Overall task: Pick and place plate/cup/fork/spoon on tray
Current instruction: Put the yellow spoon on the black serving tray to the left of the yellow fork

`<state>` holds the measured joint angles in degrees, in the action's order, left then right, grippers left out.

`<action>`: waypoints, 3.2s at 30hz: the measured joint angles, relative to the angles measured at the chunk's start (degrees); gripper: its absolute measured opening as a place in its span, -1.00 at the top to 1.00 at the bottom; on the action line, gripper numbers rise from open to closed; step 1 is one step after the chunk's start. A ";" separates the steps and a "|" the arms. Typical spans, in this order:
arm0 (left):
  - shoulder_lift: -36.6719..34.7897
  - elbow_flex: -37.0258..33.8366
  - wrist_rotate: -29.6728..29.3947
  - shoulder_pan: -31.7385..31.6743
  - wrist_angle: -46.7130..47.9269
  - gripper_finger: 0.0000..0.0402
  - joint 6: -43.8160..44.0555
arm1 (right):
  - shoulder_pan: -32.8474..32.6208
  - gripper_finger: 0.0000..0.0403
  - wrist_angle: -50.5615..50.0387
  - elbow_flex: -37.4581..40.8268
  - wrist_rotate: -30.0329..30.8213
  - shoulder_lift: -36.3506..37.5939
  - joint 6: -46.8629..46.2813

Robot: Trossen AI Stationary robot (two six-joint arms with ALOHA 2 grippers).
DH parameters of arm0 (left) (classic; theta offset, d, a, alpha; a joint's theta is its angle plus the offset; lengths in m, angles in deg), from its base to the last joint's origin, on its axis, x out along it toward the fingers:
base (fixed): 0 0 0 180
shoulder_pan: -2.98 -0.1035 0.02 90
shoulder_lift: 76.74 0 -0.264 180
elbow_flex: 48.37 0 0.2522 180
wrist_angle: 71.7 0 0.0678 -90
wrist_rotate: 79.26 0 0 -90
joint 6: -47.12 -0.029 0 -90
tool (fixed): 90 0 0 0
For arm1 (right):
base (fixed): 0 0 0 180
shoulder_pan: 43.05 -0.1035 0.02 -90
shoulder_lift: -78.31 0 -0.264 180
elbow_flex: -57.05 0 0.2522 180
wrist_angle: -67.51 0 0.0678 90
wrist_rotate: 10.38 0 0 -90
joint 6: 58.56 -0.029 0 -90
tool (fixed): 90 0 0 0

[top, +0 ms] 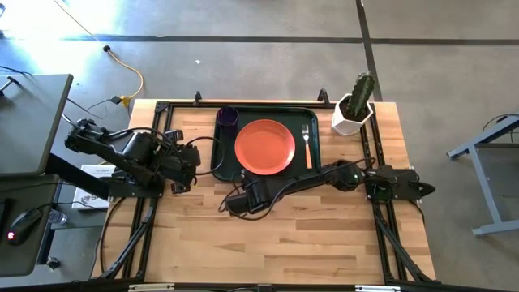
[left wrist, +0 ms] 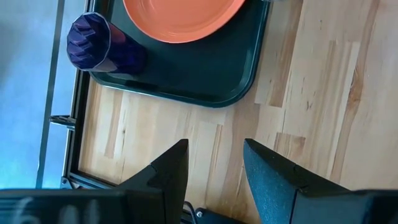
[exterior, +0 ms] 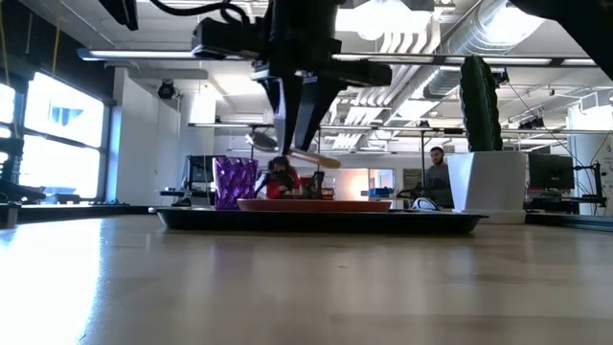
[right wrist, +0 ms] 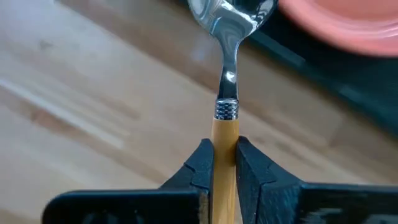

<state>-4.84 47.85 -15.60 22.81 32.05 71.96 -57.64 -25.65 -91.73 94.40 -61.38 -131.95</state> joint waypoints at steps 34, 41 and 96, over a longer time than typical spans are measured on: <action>0.01 0.00 -3.93 -8.63 0.02 0.28 -2.03 | 17.52 0.92 -10.55 6.19 16.82 9.82 32.89; 0.01 0.00 -4.22 -12.88 0.02 0.28 -2.62 | 22.44 0.92 -8.34 24.25 16.24 19.46 29.44; 0.02 0.00 -4.29 -22.56 -3.24 0.28 -5.03 | 36.74 0.87 38.95 71.14 -11.86 35.12 10.43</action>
<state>-4.82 47.85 -19.89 0.26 28.82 66.94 -20.90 13.30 -20.58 82.54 -26.26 -121.52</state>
